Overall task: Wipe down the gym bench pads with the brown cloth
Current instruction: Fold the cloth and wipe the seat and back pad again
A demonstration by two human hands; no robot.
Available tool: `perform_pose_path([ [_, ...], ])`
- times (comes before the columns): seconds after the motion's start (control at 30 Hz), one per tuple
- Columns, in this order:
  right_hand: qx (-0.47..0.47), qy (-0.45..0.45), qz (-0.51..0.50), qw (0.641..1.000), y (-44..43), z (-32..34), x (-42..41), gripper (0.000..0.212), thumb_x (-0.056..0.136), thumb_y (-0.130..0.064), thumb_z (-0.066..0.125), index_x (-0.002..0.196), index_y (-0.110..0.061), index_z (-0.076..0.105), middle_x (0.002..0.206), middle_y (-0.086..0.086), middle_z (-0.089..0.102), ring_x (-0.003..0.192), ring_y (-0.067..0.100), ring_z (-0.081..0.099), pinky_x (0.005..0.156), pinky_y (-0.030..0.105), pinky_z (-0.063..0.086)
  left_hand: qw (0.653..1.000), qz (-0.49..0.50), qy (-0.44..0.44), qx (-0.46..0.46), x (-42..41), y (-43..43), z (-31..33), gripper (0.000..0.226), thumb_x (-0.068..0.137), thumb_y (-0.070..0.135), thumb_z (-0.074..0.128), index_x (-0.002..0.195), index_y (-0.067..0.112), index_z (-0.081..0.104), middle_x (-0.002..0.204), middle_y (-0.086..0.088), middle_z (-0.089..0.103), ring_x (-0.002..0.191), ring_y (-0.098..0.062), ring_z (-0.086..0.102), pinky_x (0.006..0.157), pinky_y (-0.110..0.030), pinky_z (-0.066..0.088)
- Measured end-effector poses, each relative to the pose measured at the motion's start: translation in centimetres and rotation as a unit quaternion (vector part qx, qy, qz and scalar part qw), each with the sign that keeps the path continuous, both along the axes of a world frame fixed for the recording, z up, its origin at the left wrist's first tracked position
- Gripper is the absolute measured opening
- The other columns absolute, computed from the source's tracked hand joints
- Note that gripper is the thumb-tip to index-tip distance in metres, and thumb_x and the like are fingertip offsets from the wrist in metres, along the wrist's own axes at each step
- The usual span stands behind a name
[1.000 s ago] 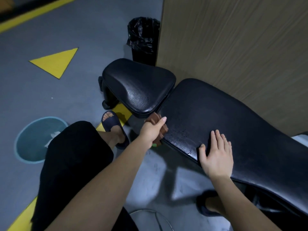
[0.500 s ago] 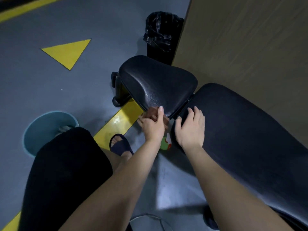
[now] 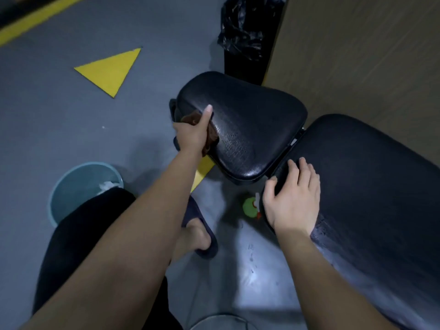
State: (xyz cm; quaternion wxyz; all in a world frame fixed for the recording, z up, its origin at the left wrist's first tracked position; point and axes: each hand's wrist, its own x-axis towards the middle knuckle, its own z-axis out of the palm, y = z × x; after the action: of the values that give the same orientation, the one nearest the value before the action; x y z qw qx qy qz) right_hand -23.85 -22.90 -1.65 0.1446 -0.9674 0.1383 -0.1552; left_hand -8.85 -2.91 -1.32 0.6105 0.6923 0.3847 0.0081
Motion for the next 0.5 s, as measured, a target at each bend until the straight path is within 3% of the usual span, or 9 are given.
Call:
perform_pose_path([
  [0.1,0.001,0.002,-0.005,1.0,0.1,0.1,-0.1,0.059,0.091,-0.034,0.047,0.142,-0.004,0.052,0.154,0.018,0.046,0.145,0.037,0.036,0.124,0.049,0.023,0.999,-0.021,0.022,0.033,-1.6,-1.7,0.1,0.133,0.057,0.094,0.057,0.141,-0.008,0.038,0.139,-0.018,0.056,0.126,-0.035,0.059,0.105,-0.042,0.049],
  [0.2,0.008,0.002,-0.007,1.0,0.3,0.6,-0.1,0.06,0.09,-0.034,0.047,0.141,-0.004,0.053,0.154,0.019,0.047,0.145,0.038,0.037,0.124,0.05,0.023,0.997,-0.078,0.027,0.012,-6.5,-4.7,-0.3,0.111,0.077,0.081,0.06,0.138,-0.007,0.035,0.135,-0.016,0.057,0.121,-0.033,0.06,0.092,-0.032,0.047],
  [0.27,0.007,0.005,-0.008,1.0,0.4,0.7,-0.1,0.059,0.09,-0.033,0.048,0.141,-0.004,0.053,0.154,0.019,0.047,0.145,0.037,0.037,0.124,0.049,0.023,0.991,-0.128,0.04,-0.002,-9.5,-6.8,-0.7,0.116,0.083,0.076,0.06,0.147,-0.01,0.016,0.144,-0.02,0.051,0.127,-0.034,0.057,0.094,-0.032,0.048],
  [0.37,0.012,0.013,-0.011,1.0,0.5,0.8,-0.3,0.058,0.091,-0.033,0.046,0.142,-0.005,0.053,0.154,0.018,0.046,0.146,0.036,0.036,0.125,0.048,0.022,0.988,-0.148,0.044,0.009,-10.7,-8.5,-0.2,0.139,0.083,0.077,0.058,0.147,-0.009,-0.03,0.149,-0.029,0.045,0.133,-0.04,0.051,0.106,-0.044,0.047],
  [0.5,0.011,0.003,-0.009,1.0,0.3,0.5,-0.3,0.057,0.092,-0.032,0.044,0.141,-0.004,0.054,0.154,0.018,0.047,0.145,0.035,0.037,0.124,0.049,0.024,0.991,-0.125,0.043,0.026,-8.7,-7.7,0.4,0.148,0.075,0.079,0.066,0.145,0.004,-0.042,0.149,-0.033,0.04,0.135,-0.044,0.047,0.109,-0.049,0.045],
])
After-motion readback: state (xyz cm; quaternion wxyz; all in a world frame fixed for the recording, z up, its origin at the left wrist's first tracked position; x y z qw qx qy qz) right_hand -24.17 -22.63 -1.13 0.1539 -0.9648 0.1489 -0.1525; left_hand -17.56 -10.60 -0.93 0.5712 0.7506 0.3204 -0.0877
